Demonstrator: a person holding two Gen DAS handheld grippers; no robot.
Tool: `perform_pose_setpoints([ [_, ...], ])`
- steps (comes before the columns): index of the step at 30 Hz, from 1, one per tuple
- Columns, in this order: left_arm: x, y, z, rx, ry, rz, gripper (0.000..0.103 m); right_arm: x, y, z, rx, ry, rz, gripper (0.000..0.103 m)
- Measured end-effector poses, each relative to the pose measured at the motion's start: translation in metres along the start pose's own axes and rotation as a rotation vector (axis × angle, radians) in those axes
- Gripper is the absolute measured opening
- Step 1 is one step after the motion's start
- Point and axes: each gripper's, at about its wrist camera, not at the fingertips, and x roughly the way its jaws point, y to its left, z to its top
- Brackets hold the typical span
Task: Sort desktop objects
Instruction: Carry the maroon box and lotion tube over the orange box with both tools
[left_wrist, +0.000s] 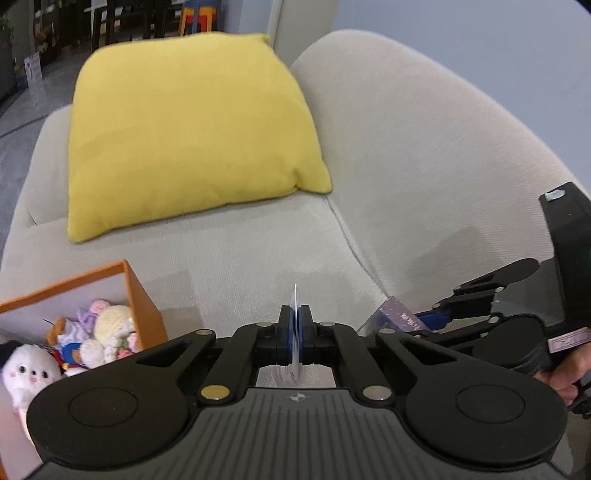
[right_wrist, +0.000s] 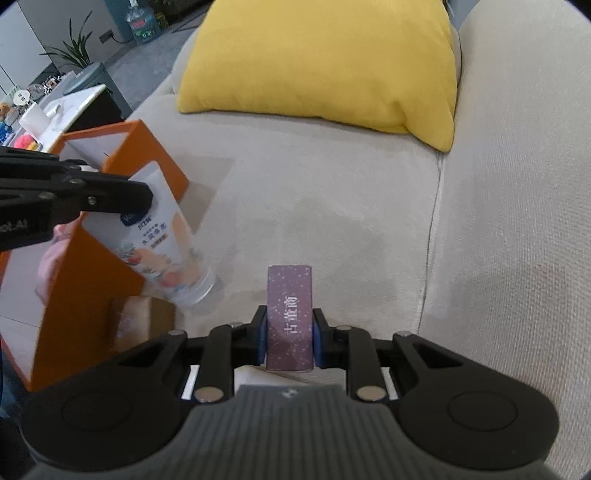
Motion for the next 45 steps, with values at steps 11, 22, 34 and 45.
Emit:
perform_pose_setpoints([
  [11,-0.09,0.016,-0.015,-0.025,-0.158,-0.02,0.002,-0.065,0.056,0.003,-0.009,-0.193,0.03,0.024],
  [22,-0.168,0.069,-0.048,-0.094,-0.252,0.039,0.002,-0.094,0.15,0.015,-0.107,-0.26,0.136,0.024],
  [34,-0.195,0.136,-0.093,-0.17,-0.263,0.12,0.002,-0.062,0.234,0.022,-0.094,-0.236,0.258,0.024],
  [45,-0.174,0.181,-0.13,-0.252,-0.222,0.148,0.001,-0.003,0.278,0.034,-0.063,-0.165,0.211,0.024],
])
